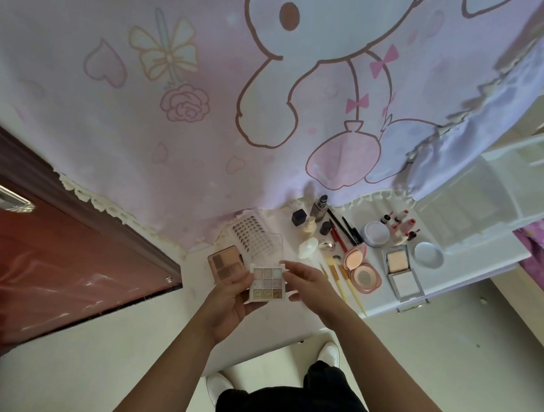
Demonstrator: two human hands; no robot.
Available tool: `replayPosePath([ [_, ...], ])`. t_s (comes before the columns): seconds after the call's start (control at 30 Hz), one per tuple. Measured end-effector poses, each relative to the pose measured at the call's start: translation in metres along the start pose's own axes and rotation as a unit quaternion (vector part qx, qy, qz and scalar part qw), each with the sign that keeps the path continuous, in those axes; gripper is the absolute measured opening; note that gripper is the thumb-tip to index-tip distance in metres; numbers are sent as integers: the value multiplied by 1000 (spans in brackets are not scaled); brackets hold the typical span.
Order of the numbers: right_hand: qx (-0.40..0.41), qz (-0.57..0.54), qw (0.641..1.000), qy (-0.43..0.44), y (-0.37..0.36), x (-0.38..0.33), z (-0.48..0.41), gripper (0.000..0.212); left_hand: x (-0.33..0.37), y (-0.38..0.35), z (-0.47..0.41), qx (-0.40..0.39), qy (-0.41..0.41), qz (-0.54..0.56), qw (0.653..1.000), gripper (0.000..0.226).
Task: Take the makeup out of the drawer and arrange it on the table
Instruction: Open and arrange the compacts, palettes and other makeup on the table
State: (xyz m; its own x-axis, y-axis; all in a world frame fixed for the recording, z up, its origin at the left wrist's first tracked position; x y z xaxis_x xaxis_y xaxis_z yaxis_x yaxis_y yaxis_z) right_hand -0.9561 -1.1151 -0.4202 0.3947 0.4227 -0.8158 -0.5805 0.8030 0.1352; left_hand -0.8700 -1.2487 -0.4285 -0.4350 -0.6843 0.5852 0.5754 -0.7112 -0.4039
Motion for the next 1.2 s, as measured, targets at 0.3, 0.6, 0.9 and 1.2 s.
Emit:
replayPosePath([
  [0.3, 33, 107, 992, -57, 21, 75, -27, 44, -79, 27, -43, 152, 97, -88, 980, 18],
  [0.6, 31, 209, 977, -31, 10, 94, -32, 27, -108, 54, -67, 317, 77, -137, 935, 14],
  [0.9, 89, 166, 980, -68, 27, 101, -26, 40, -101, 40, -66, 257, 74, -200, 943, 13],
  [1.2, 121, 104, 986, -55, -2, 82, -37, 37, 8, 74, -55, 302, -202, -578, 731, 59],
])
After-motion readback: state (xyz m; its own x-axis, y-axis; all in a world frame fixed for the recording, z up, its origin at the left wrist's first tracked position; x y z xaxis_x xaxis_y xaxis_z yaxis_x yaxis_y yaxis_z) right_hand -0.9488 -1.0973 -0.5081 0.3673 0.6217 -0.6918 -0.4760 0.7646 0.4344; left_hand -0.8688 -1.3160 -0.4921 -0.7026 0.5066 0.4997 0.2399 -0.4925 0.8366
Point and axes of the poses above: each hand's wrist, its own z-axis away from the middle knuckle, its own y-axis out of the back of the hand, x = y × z, the point moved 9 cm from there along -z, towards the middle knuckle, and after that the axes turned 6 degrees about x, right-handed, at the moved point
